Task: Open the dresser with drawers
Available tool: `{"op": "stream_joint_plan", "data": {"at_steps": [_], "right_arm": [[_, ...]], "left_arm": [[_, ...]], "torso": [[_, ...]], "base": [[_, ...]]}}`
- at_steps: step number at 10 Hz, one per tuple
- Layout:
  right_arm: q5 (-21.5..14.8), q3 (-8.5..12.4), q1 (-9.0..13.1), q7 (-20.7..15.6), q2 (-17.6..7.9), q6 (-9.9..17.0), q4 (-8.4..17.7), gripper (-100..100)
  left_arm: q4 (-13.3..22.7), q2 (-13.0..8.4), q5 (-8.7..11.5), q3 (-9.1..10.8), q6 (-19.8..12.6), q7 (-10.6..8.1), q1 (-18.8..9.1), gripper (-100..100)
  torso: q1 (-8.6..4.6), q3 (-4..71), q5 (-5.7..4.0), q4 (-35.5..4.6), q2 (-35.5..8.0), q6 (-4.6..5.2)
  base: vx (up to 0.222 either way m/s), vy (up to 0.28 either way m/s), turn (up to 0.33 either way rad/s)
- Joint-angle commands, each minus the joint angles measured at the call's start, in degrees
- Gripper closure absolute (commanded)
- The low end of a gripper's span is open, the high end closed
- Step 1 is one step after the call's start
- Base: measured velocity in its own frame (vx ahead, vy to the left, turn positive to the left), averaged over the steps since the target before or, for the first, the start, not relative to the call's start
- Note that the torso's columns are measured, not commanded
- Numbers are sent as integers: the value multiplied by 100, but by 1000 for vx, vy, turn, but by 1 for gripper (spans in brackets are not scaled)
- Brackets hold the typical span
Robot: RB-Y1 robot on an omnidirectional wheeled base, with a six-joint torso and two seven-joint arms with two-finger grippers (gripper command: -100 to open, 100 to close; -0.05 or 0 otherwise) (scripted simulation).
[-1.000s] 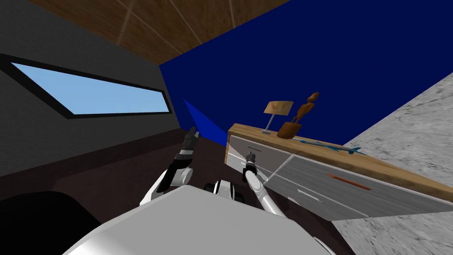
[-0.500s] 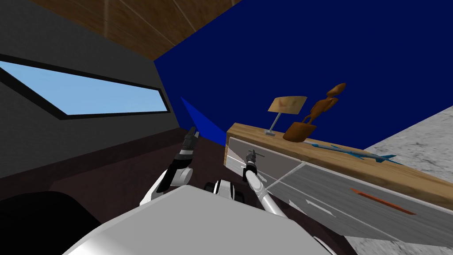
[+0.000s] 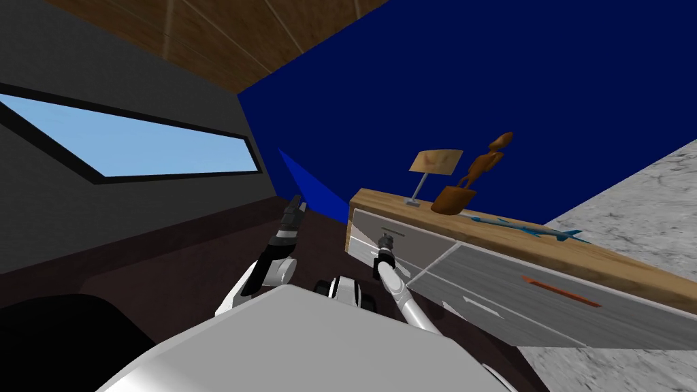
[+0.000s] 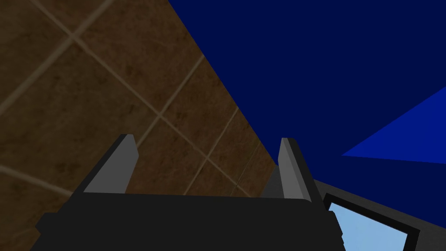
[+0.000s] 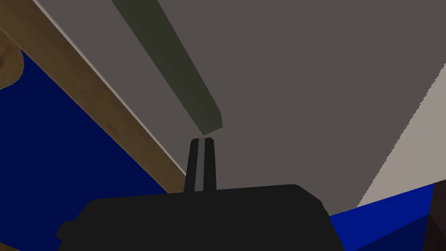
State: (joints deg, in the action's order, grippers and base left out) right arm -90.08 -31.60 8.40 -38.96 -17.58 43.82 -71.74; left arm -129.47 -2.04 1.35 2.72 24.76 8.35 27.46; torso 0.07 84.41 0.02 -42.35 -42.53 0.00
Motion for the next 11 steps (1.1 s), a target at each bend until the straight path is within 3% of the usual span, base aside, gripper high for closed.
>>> {"op": "stream_joint_plan", "data": {"at_steps": [1, 2, 3, 9, 10, 11], "right_arm": [[26, -14, 2, -67, 27, -39, -41, 100], [17, -13, 0, -45, 22, -25, -30, 100], [44, 1, 26, -15, 20, -55, -9, -100], [76, 23, 81, 48, 15, -94, 33, -100], [76, 23, 81, 47, 14, -93, 33, 100], [96, 18, 78, 6, 27, -116, 2, 100]], "left_arm": [[0, 0, 0, 0, 0, 0, 0, 0], [0, 0, 0, 0, 0, 0, 0, 0], [0, -1, 0, 1, 0, 0, 1, 0], [-1, -1, 0, 2, 1, 0, 4, 0], [0, -1, 0, 1, 0, 0, 3, 0], [0, -1, 0, 1, 0, 0, 2, 0]], "torso": [[-11, 7, -3, 3, 11, 1], [-9, 14, -3, 6, 23, 0], [-14, 35, -4, 15, 59, 0], [6, -5, 1, -2, -10, 1], [11, -10, 3, -5, -16, 0], [4, -2, 1, -1, -1, 0]], "base": [[-205, 42, -43], [-94, 24, -11], [63, -27, 49], [120, -53, 27], [9, -4, 0], [-103, 5, -36]]}}
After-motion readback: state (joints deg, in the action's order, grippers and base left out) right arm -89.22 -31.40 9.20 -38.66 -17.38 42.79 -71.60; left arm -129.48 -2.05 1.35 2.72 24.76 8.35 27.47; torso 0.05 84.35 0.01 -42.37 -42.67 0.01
